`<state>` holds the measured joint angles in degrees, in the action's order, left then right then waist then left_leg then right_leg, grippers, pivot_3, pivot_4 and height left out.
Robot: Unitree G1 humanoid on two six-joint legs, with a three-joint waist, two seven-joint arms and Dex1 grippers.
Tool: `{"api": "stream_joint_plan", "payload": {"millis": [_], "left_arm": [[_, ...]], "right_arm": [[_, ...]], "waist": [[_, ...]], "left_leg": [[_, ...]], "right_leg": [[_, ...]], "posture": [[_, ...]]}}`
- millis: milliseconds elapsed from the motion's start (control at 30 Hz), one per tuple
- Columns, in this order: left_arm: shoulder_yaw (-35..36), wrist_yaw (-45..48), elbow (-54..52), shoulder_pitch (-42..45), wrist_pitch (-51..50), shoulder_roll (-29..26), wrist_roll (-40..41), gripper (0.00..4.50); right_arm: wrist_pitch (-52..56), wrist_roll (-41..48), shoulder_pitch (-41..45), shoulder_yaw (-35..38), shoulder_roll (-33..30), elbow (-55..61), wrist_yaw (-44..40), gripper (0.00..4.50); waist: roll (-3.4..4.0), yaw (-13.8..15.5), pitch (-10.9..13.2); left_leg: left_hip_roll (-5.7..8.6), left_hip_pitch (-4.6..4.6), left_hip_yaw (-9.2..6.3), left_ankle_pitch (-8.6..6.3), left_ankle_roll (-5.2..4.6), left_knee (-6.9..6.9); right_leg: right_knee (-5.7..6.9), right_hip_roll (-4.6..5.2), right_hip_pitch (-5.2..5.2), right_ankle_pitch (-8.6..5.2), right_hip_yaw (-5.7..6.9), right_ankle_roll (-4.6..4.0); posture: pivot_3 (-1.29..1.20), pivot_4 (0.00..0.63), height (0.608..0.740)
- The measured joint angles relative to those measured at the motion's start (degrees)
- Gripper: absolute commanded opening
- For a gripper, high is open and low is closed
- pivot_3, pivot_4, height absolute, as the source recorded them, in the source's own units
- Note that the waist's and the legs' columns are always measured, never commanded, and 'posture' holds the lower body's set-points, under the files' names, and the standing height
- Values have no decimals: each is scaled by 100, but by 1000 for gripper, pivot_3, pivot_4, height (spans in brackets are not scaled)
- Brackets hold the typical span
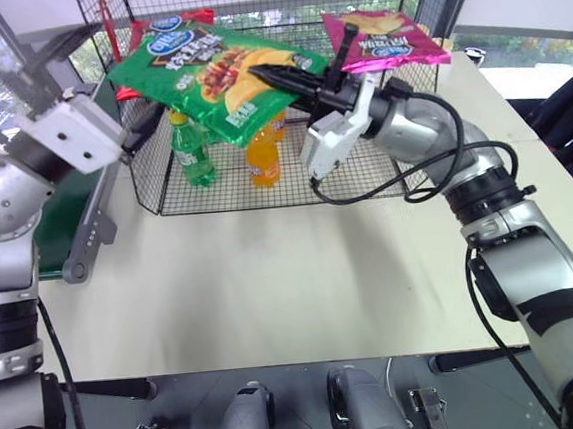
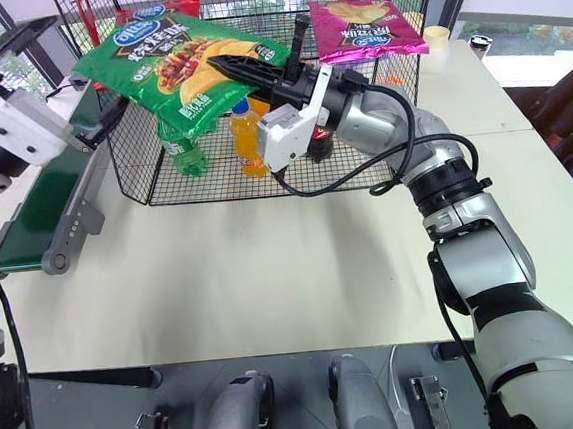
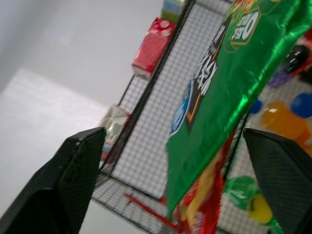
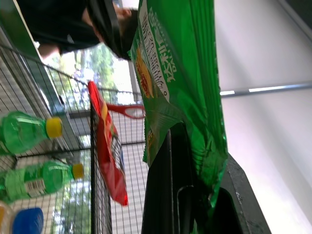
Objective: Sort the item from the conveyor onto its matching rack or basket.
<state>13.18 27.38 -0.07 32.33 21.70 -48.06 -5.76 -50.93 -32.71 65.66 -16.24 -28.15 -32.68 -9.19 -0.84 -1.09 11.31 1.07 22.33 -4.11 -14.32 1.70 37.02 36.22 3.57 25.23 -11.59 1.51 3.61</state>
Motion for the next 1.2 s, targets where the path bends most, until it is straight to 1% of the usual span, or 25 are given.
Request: {"api": "stream_joint_plan", "payload": {"millis": [167,333,433,567,733,800,933,1133,1200], "left_arm": [[608,-944,-514,-687,-91,243,-606,4474],[658,-1389,-847,-1199,-431,640,-943,4474],[595,-1524,-977,-1241,-523,717,-1113,4474],[544,-1629,-1003,-1233,-615,793,-1187,4474],[503,-1733,-1007,-1190,-665,823,-1262,4474],[446,-1766,-1018,-1189,-704,847,-1290,4474],[334,-1779,-1035,-1190,-763,888,-1359,4474],[336,-1822,-1129,-1190,-845,891,-1370,4474],[335,-1839,-1133,-1190,-871,897,-1371,4474]], "right_arm": [[836,-320,-2,129,20,441,247,0],[2340,-645,-17,205,318,1043,284,0],[3292,-802,-17,159,638,1085,174,0],[4136,-1016,-18,-106,987,1078,16,0],[5015,-1361,62,-318,1233,711,145,0],[5416,-1476,205,-333,1400,490,392,0],[5860,-1553,504,-336,1624,360,819,0],[6911,-1544,689,-439,2021,-278,715,0],[7026,-1528,761,-503,2116,-422,707,0]], "waist": [[1,-2,0],[-1,14,-1],[-4,22,-3],[-3,6,-3],[-3,4,-3],[-2,3,-3],[-3,-8,-3],[-3,-11,-3],[-3,-11,-3]], "left_leg": [[-2,-1,3,0,0,-4],[-2,-1,3,0,0,2],[-2,-1,2,0,0,4],[-2,-1,3,0,0,2],[-2,-1,3,0,0,2],[-2,0,3,0,0,1],[-2,1,2,0,1,-4],[-1,1,2,0,1,-3],[-1,2,2,0,1,-4]], "right_leg": [[2,0,4,0,-3,0],[3,0,2,5,-3,-6],[2,0,0,5,-2,-8],[2,-1,3,6,-2,-8],[2,0,3,6,-1,-7],[2,0,5,6,-1,-8],[1,-1,9,6,-1,-8],[1,0,8,6,-1,-8],[1,-1,9,6,-1,-8]], "posture": [[0,150,740],[0,150,740],[0,150,740],[0,150,740],[0,150,740],[0,150,740],[0,150,740],[0,150,740],[0,150,740]]}}
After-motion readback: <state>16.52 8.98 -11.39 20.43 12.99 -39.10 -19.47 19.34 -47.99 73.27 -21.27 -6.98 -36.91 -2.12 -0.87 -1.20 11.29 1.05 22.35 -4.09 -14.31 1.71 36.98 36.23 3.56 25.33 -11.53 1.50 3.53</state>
